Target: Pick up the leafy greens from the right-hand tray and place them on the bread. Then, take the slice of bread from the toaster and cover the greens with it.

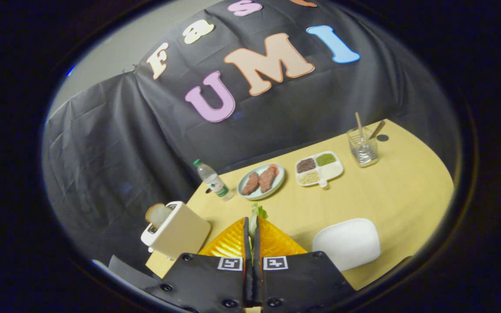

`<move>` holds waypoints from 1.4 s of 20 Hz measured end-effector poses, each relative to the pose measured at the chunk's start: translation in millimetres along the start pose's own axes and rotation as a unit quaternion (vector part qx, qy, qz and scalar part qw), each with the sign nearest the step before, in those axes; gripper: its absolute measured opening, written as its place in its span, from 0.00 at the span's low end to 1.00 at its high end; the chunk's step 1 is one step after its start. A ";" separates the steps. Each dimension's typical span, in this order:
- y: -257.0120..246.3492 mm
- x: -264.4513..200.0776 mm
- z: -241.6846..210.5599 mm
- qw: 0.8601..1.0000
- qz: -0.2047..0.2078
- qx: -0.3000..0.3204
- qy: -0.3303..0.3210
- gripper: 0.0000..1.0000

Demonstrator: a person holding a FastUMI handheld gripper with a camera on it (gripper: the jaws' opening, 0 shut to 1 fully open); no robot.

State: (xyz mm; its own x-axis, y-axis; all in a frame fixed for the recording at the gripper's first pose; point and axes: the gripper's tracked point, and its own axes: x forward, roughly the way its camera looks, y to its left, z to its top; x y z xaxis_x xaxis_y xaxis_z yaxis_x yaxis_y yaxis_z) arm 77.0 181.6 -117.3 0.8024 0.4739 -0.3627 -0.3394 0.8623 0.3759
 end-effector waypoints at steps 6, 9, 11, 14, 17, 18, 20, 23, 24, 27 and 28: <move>47.6 31.1 -44.9 0.998 0.039 0.025 0.045 0.03; 49.5 48.5 -68.5 0.997 0.034 0.032 0.066 0.03; 42.9 57.2 -87.0 0.996 0.020 0.030 0.083 0.03; 22.1 65.5 -103.6 0.995 -0.013 0.025 0.097 0.04; -8.4 66.0 -112.5 0.993 -0.060 -0.003 0.101 0.04; -18.8 64.9 -112.8 0.992 -0.075 -0.016 0.099 0.04; -29.2 67.6 -118.0 0.991 -0.085 -0.027 0.103 0.04; -30.8 70.2 -122.2 0.990 -0.081 -0.025 0.115 0.06; -33.0 73.2 -125.8 0.990 -0.081 -0.026 0.116 0.15; -30.6 74.7 -123.7 0.990 -0.081 -0.030 0.112 0.40; -32.7 73.0 -120.3 0.990 -0.085 -0.039 0.104 0.48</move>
State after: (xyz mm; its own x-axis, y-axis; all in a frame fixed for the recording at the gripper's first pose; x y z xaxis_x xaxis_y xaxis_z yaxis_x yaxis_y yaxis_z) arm 87.6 209.4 -258.6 0.7358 0.3407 -0.5852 -0.2517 0.9399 0.2307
